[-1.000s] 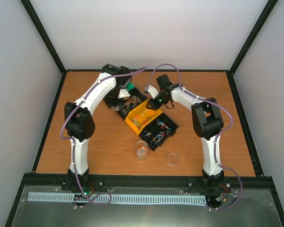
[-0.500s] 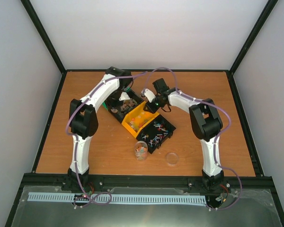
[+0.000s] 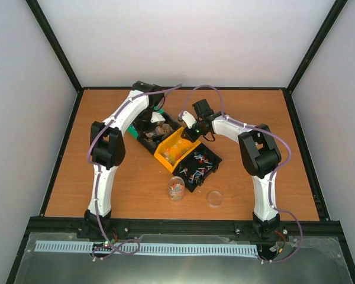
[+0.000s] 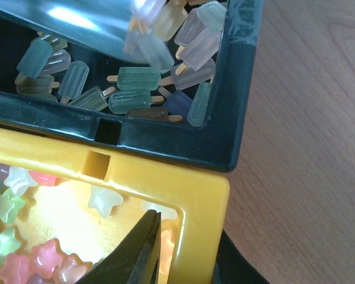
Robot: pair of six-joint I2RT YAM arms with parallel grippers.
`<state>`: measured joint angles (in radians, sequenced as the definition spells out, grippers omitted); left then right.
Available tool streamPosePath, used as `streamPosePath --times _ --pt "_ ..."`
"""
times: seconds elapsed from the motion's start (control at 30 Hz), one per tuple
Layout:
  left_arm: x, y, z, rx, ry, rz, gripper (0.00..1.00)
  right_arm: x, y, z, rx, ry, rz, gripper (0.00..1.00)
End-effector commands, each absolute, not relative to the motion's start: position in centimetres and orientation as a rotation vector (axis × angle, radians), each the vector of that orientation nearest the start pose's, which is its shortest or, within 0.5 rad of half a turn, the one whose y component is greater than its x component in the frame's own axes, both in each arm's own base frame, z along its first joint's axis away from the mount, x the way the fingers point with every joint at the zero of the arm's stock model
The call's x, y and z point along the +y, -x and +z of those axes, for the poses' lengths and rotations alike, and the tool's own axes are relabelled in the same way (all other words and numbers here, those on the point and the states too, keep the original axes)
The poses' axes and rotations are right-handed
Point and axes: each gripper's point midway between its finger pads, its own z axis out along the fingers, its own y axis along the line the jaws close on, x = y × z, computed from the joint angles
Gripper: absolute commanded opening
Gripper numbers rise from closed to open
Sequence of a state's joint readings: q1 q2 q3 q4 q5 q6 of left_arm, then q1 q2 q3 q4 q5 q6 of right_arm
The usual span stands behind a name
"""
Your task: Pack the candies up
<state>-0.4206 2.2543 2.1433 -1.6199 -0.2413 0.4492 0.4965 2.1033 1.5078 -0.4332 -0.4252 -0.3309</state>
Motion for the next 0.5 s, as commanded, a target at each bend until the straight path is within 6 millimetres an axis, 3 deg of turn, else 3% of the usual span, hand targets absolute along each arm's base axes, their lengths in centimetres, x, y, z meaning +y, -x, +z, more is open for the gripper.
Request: streamPosePath --times 0.0,0.2,0.47 --pt "-16.2 -37.9 6.0 2.911 -1.535 0.073 0.01 32.0 -39.4 6.9 2.147 1.315 0.69 0.09" --pt "-17.5 -38.0 5.7 2.783 -1.595 -0.027 0.01 31.8 -39.1 7.0 2.124 1.331 0.685 0.07" --pt "-21.1 -38.9 8.0 2.546 -1.532 -0.235 0.01 31.5 -38.8 6.6 2.139 1.326 0.678 0.06"
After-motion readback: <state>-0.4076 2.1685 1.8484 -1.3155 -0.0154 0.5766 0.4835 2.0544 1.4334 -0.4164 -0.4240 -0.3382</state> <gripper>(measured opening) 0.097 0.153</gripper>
